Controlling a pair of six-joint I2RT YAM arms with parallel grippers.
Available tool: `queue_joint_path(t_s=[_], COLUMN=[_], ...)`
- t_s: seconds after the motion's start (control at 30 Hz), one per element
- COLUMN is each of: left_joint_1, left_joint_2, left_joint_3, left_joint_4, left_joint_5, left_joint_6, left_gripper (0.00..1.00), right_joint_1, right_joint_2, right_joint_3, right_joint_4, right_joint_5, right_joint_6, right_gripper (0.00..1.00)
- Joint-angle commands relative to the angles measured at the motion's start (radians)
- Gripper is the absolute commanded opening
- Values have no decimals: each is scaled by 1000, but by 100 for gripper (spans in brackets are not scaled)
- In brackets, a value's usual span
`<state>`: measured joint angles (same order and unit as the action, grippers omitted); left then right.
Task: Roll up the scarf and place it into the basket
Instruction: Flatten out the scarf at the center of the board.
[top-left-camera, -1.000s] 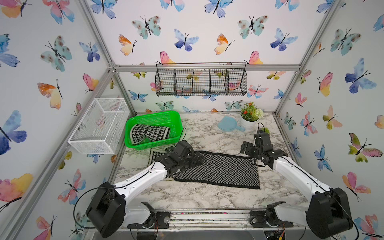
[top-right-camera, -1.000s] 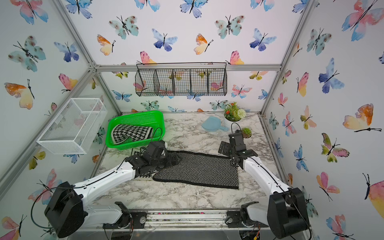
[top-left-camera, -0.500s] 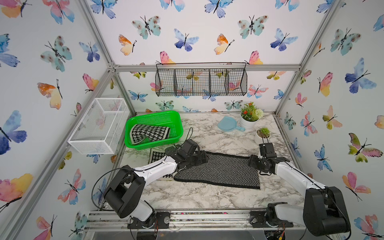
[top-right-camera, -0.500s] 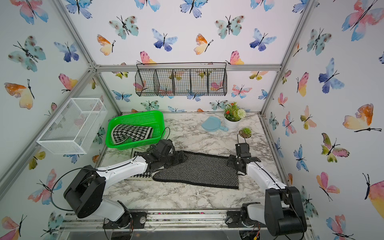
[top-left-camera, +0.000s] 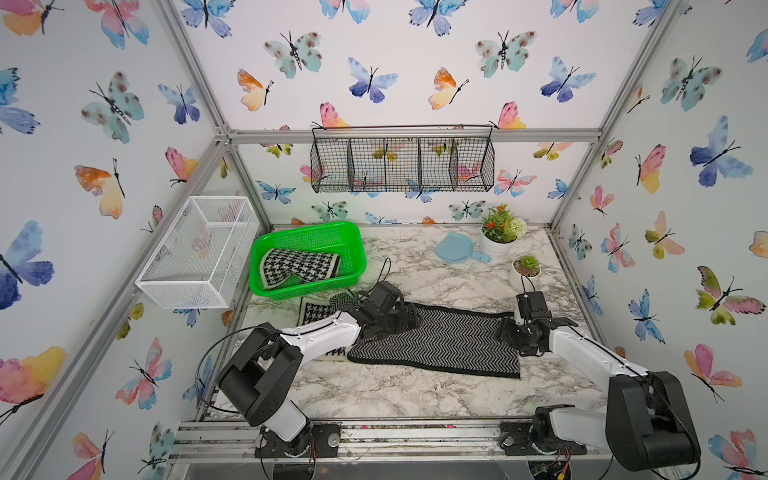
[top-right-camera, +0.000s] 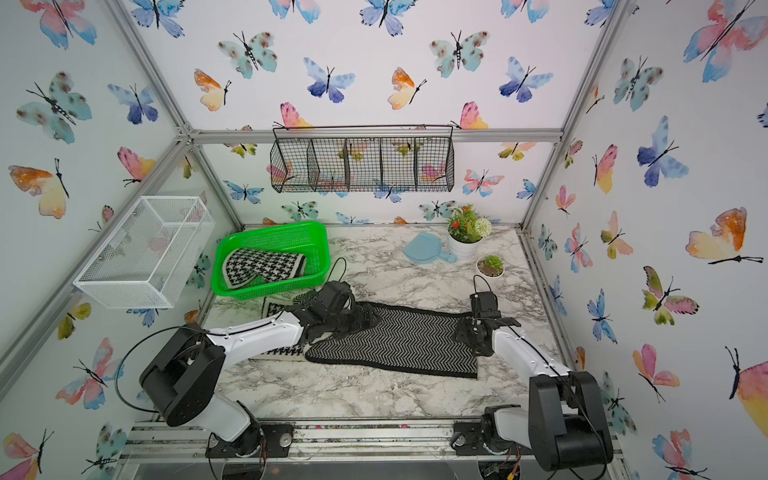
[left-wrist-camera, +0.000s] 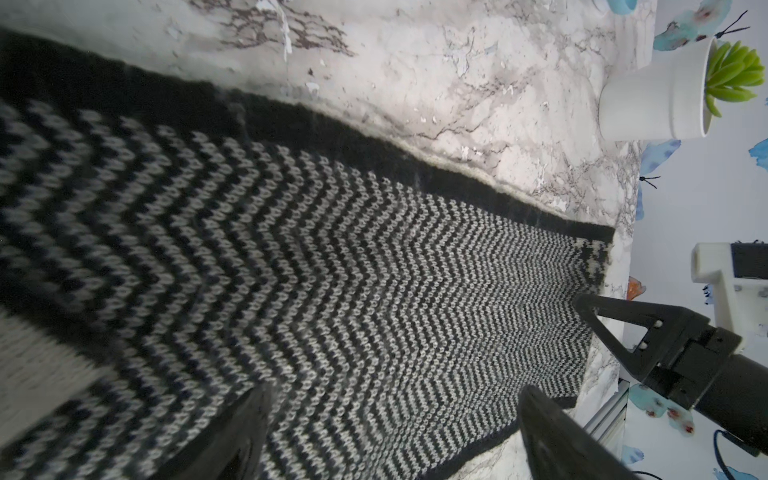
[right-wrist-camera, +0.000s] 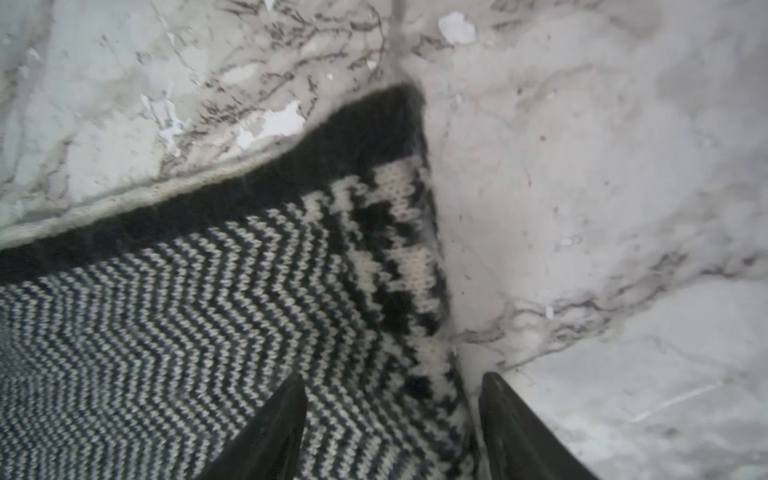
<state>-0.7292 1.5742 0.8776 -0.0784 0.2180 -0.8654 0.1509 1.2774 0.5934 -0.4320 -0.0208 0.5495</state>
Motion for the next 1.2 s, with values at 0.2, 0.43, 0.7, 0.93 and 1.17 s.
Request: queue_joint_path(t_s=[0.2, 0.43, 0.7, 0.93, 1.17], left_joint_1=[-20, -31, -28, 2, 79], left_joint_2=[38, 37, 12, -68, -127], left_joint_3=[15, -20, -88, -140, -187], left_joint_4=[4, -111, -200, -260, -297], left_joint_5=[-6, -146, -263, -341, -361], left_joint_6=[-18, -30, -69, -90, -80], left_gripper=[93, 94, 94, 95, 95], right_joint_1=[-4, -5, -29, -116, -312], right_joint_2=[-73, -98, -178, -198, -205], right_joint_3=[-32, 16, 149, 278, 338], right_joint_4=[-9, -14, -89, -167, -205], right_joint_5=[-4, -19, -1, -14, -148], right_joint_6=[24, 12, -34, -121, -231], right_gripper=[5, 1, 1, 1, 1])
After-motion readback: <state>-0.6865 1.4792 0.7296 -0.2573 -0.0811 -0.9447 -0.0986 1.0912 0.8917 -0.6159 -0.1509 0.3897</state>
